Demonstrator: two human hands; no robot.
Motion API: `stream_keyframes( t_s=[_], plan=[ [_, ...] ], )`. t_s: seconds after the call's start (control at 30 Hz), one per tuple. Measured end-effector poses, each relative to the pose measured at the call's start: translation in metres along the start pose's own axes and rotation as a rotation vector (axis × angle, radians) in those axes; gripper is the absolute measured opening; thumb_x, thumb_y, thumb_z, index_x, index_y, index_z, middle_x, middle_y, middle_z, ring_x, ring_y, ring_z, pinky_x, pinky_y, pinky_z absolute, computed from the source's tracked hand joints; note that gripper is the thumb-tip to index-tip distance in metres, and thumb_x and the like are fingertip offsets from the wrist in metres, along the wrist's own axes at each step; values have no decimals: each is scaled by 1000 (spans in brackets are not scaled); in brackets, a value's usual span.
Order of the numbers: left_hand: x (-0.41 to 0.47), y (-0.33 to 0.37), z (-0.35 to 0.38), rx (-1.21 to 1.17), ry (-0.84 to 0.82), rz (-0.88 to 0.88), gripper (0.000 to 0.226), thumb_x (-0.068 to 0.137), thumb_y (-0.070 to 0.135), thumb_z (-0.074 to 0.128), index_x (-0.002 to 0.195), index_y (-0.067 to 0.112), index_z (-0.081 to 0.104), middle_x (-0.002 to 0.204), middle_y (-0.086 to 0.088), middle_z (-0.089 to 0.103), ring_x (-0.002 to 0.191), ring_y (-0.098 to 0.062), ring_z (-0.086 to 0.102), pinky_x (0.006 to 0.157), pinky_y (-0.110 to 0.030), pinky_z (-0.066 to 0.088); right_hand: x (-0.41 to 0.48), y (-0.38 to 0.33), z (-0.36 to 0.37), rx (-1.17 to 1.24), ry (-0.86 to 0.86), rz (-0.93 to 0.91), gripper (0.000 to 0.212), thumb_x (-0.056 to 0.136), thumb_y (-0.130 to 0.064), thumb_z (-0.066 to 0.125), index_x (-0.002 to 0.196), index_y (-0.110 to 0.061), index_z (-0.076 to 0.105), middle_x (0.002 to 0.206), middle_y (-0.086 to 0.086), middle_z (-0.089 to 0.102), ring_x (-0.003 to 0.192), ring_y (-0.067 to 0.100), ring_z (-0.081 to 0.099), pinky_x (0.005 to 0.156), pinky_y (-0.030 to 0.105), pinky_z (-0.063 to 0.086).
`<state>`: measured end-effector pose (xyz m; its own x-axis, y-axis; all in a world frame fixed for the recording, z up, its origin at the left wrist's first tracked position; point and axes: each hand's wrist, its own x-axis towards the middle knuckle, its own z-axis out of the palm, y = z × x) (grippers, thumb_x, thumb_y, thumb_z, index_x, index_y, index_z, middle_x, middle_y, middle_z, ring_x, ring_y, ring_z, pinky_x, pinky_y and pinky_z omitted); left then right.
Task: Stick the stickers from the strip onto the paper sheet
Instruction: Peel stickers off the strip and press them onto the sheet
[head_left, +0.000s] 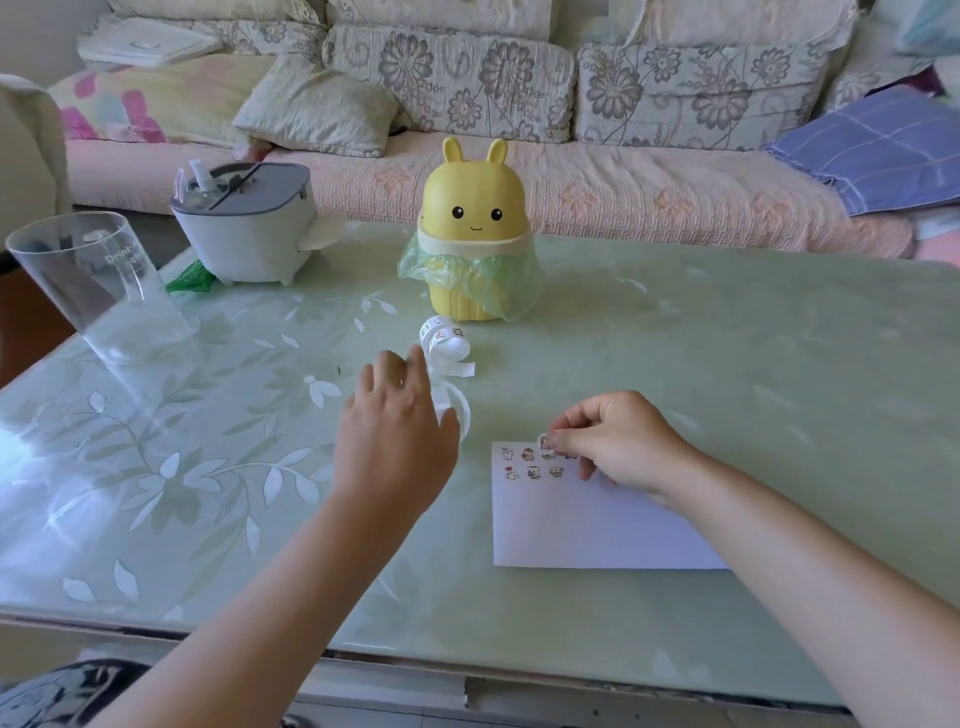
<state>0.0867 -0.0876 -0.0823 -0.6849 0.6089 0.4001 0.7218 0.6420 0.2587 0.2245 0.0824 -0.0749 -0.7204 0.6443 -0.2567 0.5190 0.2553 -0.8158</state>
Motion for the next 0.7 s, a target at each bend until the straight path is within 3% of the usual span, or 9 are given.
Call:
stream_keyframes(
  t_s=[0.1, 0.27, 0.47, 0.7],
  plan=[
    [-1, 9, 8, -108, 47, 125, 50, 82, 24, 68, 129, 11, 56, 110, -10, 52, 98, -32, 51, 75, -41, 49, -3, 8, -8, -2, -1, 29, 4, 84, -17, 77, 81, -17, 75, 71, -7, 72, 53, 14, 58, 45, 17, 37],
    [-8, 26, 25, -325, -131, 359, 24, 85, 22, 69, 109, 20, 68, 105, 5, 58, 99, -19, 55, 78, -34, 50, -6, 15, -19, 28, -1, 90, 1, 85, -13, 76, 84, -12, 76, 73, -2, 72, 52, 16, 53, 39, 13, 33],
    [-12, 31, 48, -318, -365, 479, 32, 86, 37, 66, 116, 25, 67, 116, 12, 57, 106, -11, 52, 86, -36, 49, -5, 27, -19, -23, 8, 105, 8, 81, -19, 79, 83, -12, 77, 83, 5, 77, 47, 12, 52, 50, 20, 42],
    [-14, 34, 52, -262, -363, 464, 40, 85, 48, 63, 119, 28, 65, 116, 16, 54, 107, -9, 46, 84, -33, 49, -1, 32, -14, -83, 37, 99, 5, 76, -22, 77, 73, -18, 76, 80, 11, 76, 46, 13, 53, 51, 22, 43]
  ],
)
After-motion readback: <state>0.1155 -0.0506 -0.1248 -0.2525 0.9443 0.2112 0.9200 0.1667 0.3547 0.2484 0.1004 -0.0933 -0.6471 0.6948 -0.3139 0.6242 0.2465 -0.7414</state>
